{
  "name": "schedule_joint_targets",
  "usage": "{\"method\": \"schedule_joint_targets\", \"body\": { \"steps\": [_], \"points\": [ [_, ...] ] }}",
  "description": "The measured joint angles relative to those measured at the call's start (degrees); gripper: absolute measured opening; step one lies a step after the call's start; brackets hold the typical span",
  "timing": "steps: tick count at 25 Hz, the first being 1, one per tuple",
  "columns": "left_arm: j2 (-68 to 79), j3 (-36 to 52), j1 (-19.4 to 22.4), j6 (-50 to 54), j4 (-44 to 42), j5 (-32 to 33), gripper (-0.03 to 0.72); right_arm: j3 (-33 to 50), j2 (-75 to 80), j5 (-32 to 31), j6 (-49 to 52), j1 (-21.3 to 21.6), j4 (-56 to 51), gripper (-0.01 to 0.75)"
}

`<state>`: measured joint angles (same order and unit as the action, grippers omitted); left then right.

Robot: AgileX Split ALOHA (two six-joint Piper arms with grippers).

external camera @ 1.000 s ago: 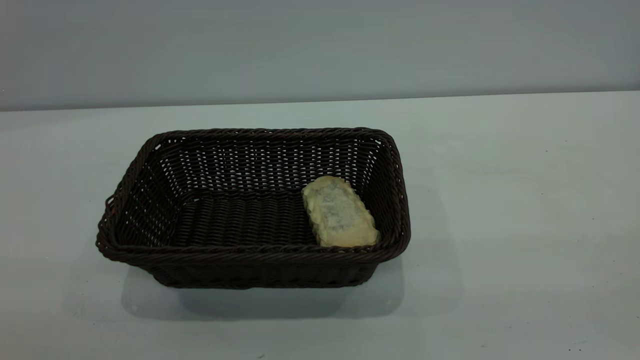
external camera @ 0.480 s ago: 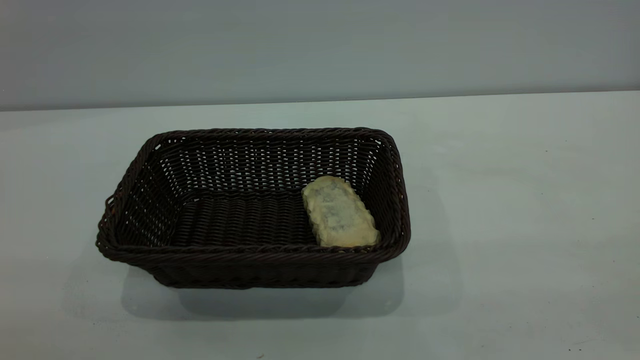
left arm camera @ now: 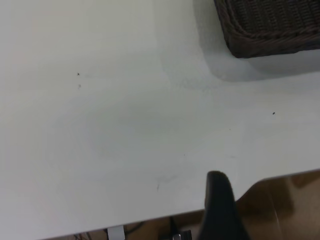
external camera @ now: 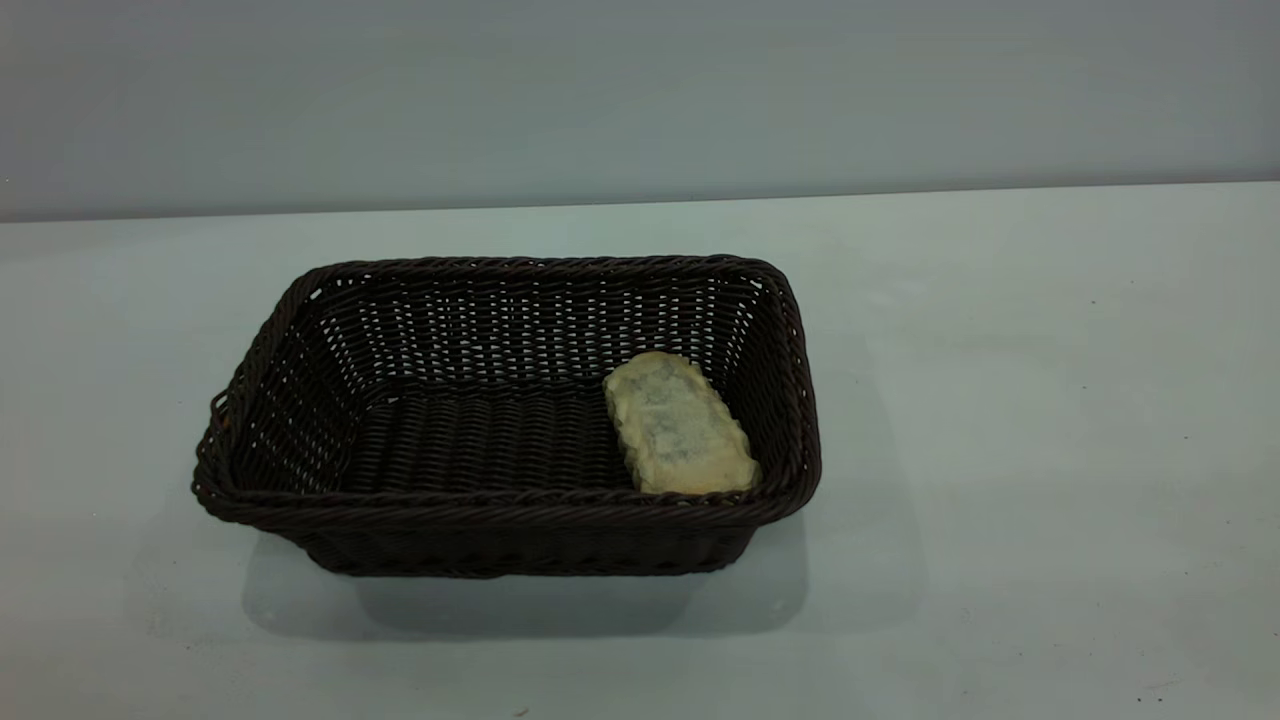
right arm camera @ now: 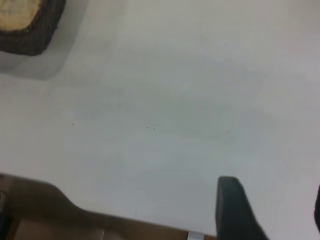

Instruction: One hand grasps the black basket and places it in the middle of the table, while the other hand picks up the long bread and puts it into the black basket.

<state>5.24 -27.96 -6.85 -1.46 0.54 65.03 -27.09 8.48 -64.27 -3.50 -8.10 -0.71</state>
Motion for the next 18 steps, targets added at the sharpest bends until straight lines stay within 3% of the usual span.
{"method": "schedule_joint_targets", "body": {
  "steps": [3, 10, 18],
  "points": [
    [-0.1, 0.0, 0.3, 0.0, 0.0, 0.0, 0.558, 0.0, 0.0, 0.0, 0.0, 0.5, -0.1, 0.365],
    [-4.6, 0.0, 6.3, -0.1, 0.0, 0.0, 0.558, 0.0, -3.2, -0.1, 0.0, 9.8, -0.3, 0.365],
    [-6.4, 0.0, 7.3, -0.1, 0.0, 0.1, 0.558, 0.0, -3.4, -0.1, 0.0, 10.5, -0.4, 0.365]
  ]
}}
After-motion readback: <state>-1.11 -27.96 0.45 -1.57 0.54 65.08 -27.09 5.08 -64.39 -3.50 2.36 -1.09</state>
